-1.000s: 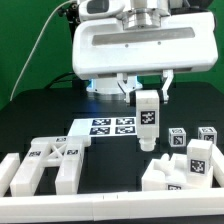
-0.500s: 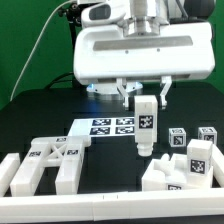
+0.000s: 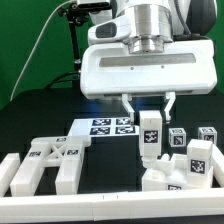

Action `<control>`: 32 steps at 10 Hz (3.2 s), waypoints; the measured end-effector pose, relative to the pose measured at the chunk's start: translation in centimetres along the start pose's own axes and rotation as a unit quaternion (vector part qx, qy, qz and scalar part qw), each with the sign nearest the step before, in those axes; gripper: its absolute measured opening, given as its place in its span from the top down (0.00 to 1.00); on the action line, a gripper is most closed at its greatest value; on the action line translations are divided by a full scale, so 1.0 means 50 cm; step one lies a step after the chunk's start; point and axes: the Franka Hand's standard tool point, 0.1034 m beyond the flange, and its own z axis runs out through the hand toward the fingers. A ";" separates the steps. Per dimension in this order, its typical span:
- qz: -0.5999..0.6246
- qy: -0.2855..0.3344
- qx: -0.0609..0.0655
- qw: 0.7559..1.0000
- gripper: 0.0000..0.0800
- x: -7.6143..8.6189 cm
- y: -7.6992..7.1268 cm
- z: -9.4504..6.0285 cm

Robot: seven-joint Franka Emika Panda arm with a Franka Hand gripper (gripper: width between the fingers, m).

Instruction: Assemble chair

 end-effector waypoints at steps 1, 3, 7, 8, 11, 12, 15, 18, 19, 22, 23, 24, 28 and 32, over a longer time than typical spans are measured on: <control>-0.002 -0.003 0.000 1.000 0.64 -0.006 -0.004 0.005; -0.004 -0.008 0.000 1.000 0.64 -0.018 -0.006 0.014; -0.007 -0.014 0.000 1.000 0.64 -0.030 -0.012 0.035; -0.008 -0.016 0.000 1.000 0.64 -0.034 -0.014 0.040; -0.010 -0.007 -0.004 1.000 0.64 -0.037 -0.010 0.048; -0.010 -0.007 -0.004 1.000 0.64 -0.037 -0.010 0.048; -0.010 -0.007 -0.004 1.000 0.38 -0.038 -0.010 0.048; -0.010 -0.007 -0.004 1.000 0.20 -0.038 -0.010 0.049; -0.010 -0.007 -0.004 1.000 0.19 -0.038 -0.010 0.049; 0.001 -0.044 0.001 0.999 0.19 -0.032 0.000 0.040; 0.009 -0.060 0.004 0.998 0.19 -0.019 0.012 0.032; 0.016 -0.091 0.009 0.996 0.19 -0.023 0.015 0.038; 0.040 -0.211 0.029 0.976 0.19 -0.016 -0.003 0.049; 0.045 -0.236 0.026 0.970 0.34 -0.017 -0.001 0.067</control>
Offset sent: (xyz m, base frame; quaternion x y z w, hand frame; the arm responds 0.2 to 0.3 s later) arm 0.0041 0.0015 -0.0063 -0.0029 0.0082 0.0044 1.0000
